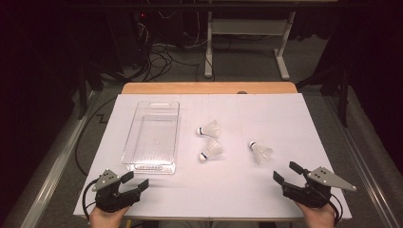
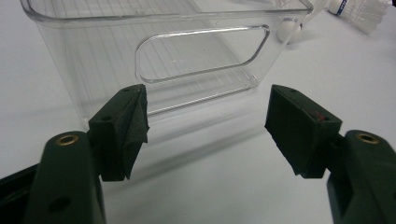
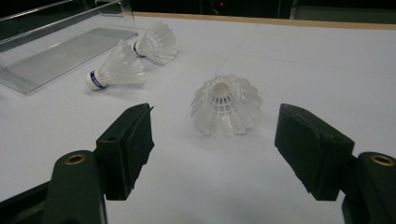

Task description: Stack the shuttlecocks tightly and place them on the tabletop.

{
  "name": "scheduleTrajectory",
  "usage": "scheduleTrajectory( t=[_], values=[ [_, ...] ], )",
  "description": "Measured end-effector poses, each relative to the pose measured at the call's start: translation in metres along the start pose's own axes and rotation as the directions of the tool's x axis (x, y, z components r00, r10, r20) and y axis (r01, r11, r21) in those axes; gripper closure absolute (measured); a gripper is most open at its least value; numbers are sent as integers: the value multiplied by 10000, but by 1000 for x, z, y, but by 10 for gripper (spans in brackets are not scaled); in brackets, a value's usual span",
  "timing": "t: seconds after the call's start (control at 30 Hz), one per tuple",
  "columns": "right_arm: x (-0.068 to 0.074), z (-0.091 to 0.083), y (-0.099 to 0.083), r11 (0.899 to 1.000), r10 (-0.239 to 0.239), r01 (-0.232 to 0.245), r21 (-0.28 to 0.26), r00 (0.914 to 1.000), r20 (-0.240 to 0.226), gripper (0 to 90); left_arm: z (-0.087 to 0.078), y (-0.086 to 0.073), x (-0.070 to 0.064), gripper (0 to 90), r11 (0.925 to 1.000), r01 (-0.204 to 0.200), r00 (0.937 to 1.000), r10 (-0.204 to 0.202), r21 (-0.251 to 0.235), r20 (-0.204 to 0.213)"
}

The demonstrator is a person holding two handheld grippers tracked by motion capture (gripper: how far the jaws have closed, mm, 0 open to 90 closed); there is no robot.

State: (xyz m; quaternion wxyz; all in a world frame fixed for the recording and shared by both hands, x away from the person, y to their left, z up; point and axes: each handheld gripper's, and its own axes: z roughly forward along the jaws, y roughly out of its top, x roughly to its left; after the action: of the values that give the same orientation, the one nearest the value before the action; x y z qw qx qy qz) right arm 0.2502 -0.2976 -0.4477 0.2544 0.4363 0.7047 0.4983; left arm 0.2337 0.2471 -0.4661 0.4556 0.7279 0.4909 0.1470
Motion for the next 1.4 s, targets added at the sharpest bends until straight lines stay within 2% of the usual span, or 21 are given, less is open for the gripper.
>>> scheduleTrajectory(
  t=[0.4,0.6,0.73,0.93,1.4],
  values=[
    [8,12,6,9997,12,-2,239,9992,-398,302,0,-1,-1,300,10000,-37,10000,37,-10,-10],
    [14,20,10,9992,-131,152,357,9982,-587,305,-1,0,-1,302,9999,-120,9999,119,-73,-13],
    [19,27,12,9978,-242,286,595,9970,-739,309,-2,1,0,302,9999,-95,9999,94,-101,-34],
    [27,39,16,9968,-357,423,674,9948,-959,309,-1,1,-2,302,9999,-136,9999,136,-40,-14],
    [38,61,26,9958,-304,407,816,9919,-1236,323,0,0,-3,302,9998,-192,9998,192,-31,-7]
  ],
)
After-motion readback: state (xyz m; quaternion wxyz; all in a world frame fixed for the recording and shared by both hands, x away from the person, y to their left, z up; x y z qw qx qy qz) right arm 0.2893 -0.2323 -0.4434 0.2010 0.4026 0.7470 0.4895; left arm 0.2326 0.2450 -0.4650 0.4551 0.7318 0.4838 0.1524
